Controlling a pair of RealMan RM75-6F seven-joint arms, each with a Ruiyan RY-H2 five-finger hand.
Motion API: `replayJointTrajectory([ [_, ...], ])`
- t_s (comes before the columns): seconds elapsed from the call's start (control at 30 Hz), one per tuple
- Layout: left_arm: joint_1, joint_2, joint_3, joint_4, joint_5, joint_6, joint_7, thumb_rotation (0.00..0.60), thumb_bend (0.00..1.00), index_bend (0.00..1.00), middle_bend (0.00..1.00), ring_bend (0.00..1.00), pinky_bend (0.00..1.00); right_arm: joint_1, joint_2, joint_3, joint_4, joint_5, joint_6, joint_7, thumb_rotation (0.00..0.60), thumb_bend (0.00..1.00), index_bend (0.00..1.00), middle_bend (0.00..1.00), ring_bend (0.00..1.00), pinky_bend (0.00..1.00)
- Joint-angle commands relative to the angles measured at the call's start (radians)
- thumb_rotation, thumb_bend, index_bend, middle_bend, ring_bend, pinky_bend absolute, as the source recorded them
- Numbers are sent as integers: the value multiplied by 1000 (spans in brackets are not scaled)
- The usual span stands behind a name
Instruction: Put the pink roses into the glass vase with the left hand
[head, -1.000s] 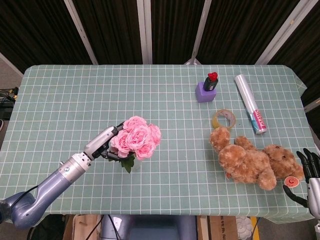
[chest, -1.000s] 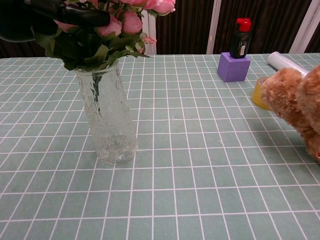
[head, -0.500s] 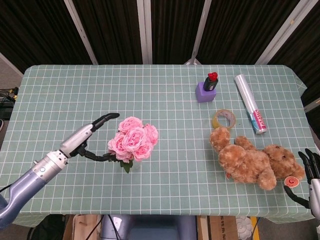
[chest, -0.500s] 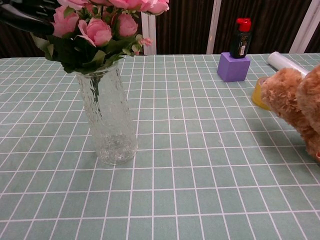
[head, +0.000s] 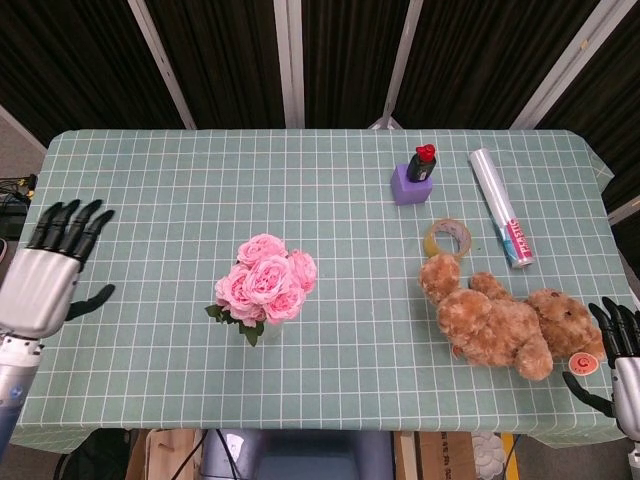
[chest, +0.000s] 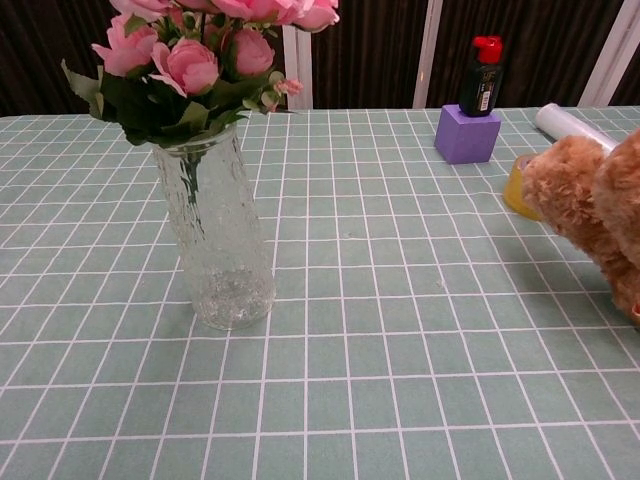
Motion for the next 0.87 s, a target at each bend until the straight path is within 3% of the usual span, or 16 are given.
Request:
replayJointTrajectory([
  [0.03, 212, -97, 119, 26, -104, 126, -66, 600, 246, 94, 39, 0, 0, 4, -4, -3, 4, -7, -5, -8, 600, 220, 97, 53, 0, 0],
  [0.17, 230, -102, 129, 73, -136, 105, -132, 600, 247, 96, 40, 0, 0, 14, -14, -8, 14, -28, -14, -21, 600, 221, 97, 53, 0, 0],
  [0.53, 234, -152, 146, 212, -11, 90, -309, 600, 251, 135, 43, 0, 0, 22, -36, -19, 19, -70, -11, -68, 600, 221, 97, 53, 0, 0],
  [0.87, 251, -148, 137, 250, 6, 105, -368, 600, 251, 132, 43, 0, 0, 33, -43, -23, 14, -72, -30, -84, 600, 221, 97, 53, 0, 0],
])
